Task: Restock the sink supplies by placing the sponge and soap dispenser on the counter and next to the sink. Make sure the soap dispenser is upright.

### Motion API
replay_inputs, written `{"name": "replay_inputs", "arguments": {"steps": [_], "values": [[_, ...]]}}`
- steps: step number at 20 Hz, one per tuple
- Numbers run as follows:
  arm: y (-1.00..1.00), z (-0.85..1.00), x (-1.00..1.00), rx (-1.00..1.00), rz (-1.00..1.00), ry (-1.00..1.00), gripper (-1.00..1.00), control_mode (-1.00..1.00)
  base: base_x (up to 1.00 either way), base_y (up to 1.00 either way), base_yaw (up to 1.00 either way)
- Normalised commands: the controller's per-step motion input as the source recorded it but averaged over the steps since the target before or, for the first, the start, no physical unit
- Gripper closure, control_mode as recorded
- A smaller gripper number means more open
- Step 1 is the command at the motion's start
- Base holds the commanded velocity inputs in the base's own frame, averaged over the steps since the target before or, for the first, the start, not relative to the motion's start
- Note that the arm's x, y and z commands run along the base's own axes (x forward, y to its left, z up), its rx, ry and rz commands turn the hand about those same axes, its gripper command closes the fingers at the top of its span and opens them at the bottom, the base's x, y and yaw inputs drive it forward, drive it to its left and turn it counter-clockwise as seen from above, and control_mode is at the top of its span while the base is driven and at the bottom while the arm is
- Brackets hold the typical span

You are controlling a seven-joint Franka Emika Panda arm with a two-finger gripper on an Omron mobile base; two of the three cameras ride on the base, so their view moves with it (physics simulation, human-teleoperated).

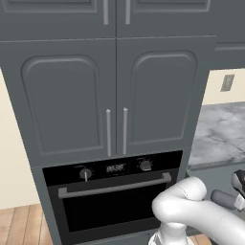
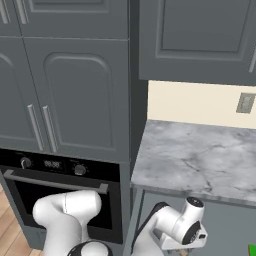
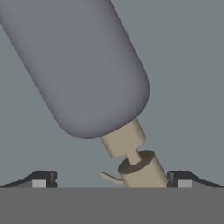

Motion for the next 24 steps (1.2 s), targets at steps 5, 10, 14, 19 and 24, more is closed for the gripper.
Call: {"name": "replay_inputs", "arguments": {"steps": [5,10,14,19,24], "values": [[0.01,-0.02,0.00,0.00,0.06,-0.01,-1.00,-1.00,0.00,0.00,0.00],[0.16,-0.13,0.07,0.00,0.01,0.00,-1.00,-1.00,0.00,0.00,0.00],[0.27,-0.29,0.07,0.00,0.00,0.00,-1.00,-1.00,0.00,0.00,0.00],[0.27,-0.35,0.02,0.00,0.00,0.00,-1.00,-1.00,0.00,0.00,0.00],[0.23,-0.41,0.00,0.00,0.00,0.02,-1.00,-1.00,0.00,0.00,0.00]]}}
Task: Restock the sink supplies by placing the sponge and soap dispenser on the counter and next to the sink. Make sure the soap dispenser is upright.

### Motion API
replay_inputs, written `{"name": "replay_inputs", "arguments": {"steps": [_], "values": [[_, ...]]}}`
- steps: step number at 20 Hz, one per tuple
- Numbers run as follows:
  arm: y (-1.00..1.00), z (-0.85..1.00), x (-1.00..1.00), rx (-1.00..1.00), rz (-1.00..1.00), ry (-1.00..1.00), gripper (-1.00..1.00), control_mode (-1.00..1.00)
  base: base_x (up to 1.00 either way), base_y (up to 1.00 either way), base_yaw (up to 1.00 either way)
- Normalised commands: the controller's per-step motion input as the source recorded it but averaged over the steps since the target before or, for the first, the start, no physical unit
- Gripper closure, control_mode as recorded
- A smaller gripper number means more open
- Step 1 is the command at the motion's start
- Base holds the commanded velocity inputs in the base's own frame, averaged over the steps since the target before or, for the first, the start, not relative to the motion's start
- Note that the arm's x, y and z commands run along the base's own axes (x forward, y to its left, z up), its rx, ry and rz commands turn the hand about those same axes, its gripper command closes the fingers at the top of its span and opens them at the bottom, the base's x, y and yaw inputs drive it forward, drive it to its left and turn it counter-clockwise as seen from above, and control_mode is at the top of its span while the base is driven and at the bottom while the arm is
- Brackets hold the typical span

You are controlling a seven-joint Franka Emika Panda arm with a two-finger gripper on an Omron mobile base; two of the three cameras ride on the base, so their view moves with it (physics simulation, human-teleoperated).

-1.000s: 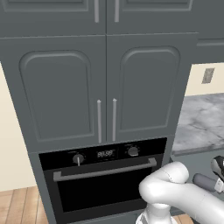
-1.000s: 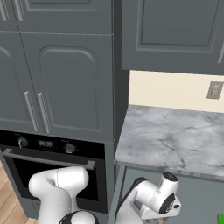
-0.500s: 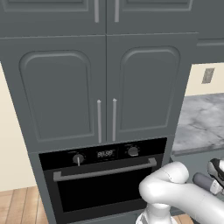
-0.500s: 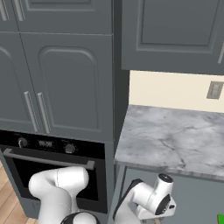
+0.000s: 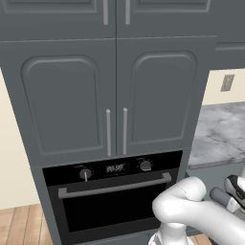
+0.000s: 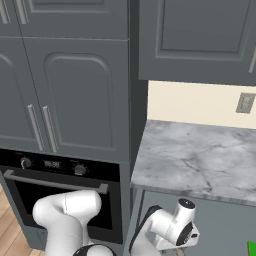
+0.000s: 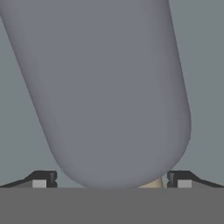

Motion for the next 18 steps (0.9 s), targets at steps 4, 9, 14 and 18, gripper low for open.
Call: {"name": "replay_inputs", "arguments": {"steps": [4,9,14,18], "values": [[0.24,-0.41,0.00,0.00,0.00,0.04,1.00,-1.00,0.00,0.00,0.00],[0.12,-0.12,0.00,0.00,0.00,0.03,1.00,-1.00,0.00,0.00,0.00],[0.05,0.12,0.00,0.00,0.00,0.00,1.00,-1.00,0.00,0.00,0.00],[0.00,0.63,-0.01,0.00,0.00,0.00,1.00,-1.00,0.00,0.00,0.00]]}}
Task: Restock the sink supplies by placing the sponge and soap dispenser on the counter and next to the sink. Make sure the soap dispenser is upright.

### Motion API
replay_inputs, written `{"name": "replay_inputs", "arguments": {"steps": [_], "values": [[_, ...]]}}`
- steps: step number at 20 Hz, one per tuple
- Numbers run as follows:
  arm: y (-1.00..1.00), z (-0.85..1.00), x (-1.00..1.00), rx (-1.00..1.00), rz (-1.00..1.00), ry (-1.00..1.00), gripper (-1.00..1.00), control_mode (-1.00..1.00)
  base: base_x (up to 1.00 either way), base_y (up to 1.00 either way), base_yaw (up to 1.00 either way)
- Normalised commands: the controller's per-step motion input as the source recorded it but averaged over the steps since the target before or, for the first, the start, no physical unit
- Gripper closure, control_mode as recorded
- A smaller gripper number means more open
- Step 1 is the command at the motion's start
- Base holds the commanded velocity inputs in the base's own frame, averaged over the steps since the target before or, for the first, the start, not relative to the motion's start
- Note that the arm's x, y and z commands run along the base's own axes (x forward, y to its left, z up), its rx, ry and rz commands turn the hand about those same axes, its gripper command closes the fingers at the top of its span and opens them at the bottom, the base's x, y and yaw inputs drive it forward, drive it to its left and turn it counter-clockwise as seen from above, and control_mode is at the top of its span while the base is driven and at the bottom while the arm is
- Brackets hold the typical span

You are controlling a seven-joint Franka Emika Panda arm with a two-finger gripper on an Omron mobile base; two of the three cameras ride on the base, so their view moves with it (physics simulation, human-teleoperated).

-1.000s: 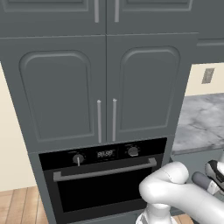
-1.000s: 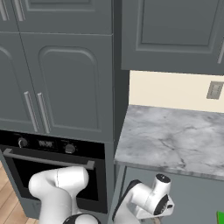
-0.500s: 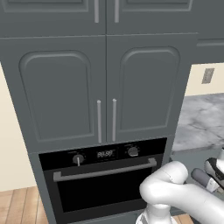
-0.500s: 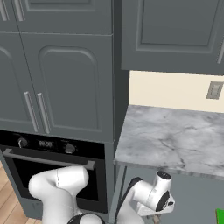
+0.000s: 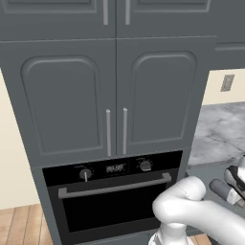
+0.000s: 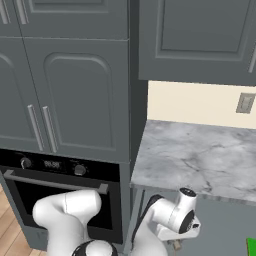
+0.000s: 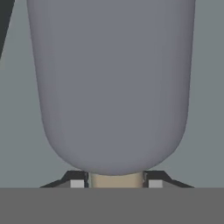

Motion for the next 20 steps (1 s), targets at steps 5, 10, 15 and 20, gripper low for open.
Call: {"name": "replay_inputs", "arguments": {"steps": [5,10,15,20], "values": [[0.00,0.94,-0.13,-0.02,0.00,0.00,1.00,-1.00,0.00,0.00,0.00],[0.00,0.58,-0.43,-0.01,-0.01,-0.01,1.00,-1.00,0.00,0.00,0.00],[0.00,0.39,-0.64,0.00,-0.05,-0.11,1.00,-1.00,0.00,0.00,0.00],[0.00,0.76,-0.44,-0.03,-0.04,-0.15,1.00,-1.00,0.00,0.00,0.00]]}}
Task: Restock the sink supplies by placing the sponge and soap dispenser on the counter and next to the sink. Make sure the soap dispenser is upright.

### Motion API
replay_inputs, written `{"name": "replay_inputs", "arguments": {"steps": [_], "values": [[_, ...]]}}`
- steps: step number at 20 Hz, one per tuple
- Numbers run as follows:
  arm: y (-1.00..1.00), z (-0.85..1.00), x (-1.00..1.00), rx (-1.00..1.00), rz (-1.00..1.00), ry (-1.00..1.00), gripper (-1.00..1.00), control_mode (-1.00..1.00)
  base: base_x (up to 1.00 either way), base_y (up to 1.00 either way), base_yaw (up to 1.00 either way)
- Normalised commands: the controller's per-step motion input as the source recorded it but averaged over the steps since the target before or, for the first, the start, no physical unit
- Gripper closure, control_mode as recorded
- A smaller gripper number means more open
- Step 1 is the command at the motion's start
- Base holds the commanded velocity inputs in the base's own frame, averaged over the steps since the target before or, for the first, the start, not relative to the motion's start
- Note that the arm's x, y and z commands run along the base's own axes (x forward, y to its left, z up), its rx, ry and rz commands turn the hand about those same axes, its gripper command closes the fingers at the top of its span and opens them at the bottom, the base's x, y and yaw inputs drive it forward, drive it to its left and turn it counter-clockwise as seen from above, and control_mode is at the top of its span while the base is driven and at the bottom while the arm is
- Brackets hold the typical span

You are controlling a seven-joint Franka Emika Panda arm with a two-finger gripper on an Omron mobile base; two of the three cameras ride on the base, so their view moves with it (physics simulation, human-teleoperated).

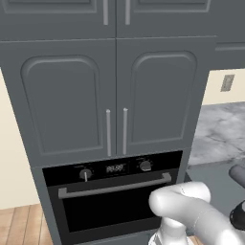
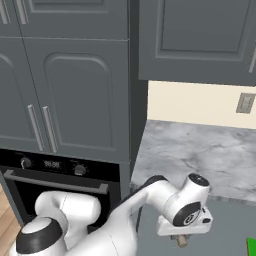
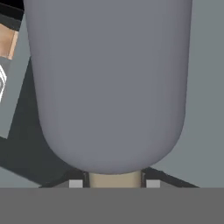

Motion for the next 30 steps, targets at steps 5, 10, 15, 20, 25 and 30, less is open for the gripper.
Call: {"name": "replay_inputs", "arguments": {"steps": [5,10,15,20,25,30], "values": [[0.01,0.99,-0.18,-0.05,-0.03,-0.07,1.00,-1.00,0.00,0.00,0.00],[0.18,0.66,0.00,-0.04,-0.04,0.00,1.00,-1.00,0.00,0.00,0.00],[0.21,0.10,0.06,-0.02,0.00,0.04,1.00,-1.00,0.00,0.00,0.00],[0.01,0.00,0.00,0.00,0.00,0.00,1.00,-1.00,0.00,0.00,0.00],[0.06,0.18,-0.01,0.00,-0.02,0.00,1.00,-1.00,0.00,0.00,0.00],[-0.11,0.27,-0.02,0.00,-0.02,0.01,1.00,-1.00,0.00,0.00,0.00]]}}
